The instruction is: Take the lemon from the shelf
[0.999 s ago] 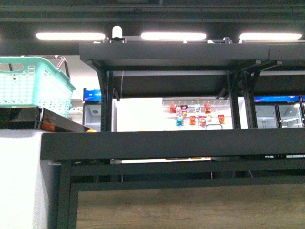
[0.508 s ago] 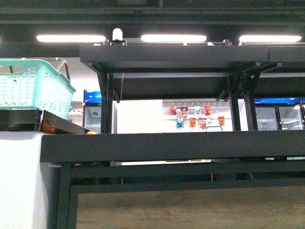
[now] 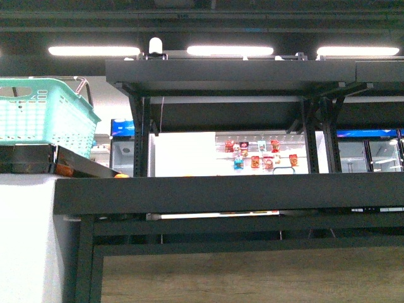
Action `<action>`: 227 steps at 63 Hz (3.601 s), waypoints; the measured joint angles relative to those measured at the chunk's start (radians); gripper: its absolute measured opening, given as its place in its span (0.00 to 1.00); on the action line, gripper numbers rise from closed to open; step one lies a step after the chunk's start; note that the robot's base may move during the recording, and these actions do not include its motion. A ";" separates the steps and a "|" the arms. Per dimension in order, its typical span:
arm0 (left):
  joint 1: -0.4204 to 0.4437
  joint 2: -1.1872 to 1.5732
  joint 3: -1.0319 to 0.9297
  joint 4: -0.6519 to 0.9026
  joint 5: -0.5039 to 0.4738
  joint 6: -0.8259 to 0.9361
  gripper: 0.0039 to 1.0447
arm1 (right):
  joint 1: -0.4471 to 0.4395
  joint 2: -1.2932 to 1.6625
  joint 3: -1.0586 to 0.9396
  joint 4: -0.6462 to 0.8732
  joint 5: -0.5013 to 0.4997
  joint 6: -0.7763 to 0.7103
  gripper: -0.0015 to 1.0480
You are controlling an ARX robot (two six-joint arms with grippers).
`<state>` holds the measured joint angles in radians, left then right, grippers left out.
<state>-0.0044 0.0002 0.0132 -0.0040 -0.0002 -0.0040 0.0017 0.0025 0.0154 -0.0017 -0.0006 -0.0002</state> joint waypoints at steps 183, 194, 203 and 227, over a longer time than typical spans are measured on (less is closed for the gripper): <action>0.000 0.000 0.000 0.000 0.000 0.000 0.93 | 0.000 -0.001 0.000 0.000 0.000 0.000 0.93; 0.000 0.002 0.000 0.000 0.000 0.000 0.93 | 0.000 0.001 0.000 0.000 0.003 0.000 0.93; 0.000 0.002 0.000 0.000 0.000 0.000 0.93 | 0.000 0.001 0.000 0.000 0.003 0.000 0.93; 0.000 0.002 0.000 0.000 0.000 0.000 0.93 | 0.000 0.001 0.000 0.000 0.000 0.000 0.93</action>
<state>-0.0040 0.0017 0.0132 -0.0040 -0.0002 -0.0040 0.0017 0.0032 0.0154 -0.0017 -0.0002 0.0002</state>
